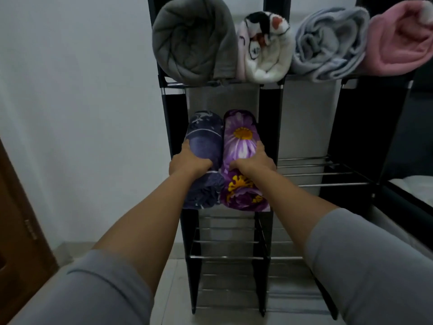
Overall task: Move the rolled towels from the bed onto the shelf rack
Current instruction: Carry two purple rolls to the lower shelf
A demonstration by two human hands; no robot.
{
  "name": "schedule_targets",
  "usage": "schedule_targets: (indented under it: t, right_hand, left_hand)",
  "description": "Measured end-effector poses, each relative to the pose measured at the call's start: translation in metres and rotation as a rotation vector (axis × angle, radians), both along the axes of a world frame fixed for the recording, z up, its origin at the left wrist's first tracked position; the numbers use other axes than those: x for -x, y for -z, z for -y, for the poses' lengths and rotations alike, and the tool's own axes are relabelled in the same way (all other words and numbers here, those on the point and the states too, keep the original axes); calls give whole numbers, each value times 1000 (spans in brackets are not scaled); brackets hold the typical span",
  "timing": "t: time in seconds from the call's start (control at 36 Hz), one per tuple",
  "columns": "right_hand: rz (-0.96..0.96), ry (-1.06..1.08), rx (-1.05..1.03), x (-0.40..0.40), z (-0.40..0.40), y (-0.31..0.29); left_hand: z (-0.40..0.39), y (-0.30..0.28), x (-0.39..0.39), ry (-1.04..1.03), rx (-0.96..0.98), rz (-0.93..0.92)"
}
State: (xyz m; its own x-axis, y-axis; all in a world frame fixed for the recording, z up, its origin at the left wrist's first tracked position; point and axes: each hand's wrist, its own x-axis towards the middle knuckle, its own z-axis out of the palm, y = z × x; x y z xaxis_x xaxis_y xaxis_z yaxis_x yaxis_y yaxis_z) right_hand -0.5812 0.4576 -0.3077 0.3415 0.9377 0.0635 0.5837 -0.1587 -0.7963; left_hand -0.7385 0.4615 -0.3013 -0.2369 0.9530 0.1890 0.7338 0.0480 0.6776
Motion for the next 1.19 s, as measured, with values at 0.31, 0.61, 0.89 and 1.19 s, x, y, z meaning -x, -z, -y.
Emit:
schedule_targets:
  t: [0.31, 0.61, 0.89, 1.19]
  right_hand:
    - [104, 3, 185, 0, -89, -6]
    - [109, -60, 242, -6, -123, -8]
    - [44, 47, 56, 0, -78, -8]
    - [14, 14, -111, -6, 33, 5]
  left_hand:
    - [-86, 1, -2, 154, 110, -12]
    - [-122, 2, -5, 224, 168, -235]
    - [-86, 2, -4, 147, 48, -63]
    - [25, 2, 3, 92, -64, -16]
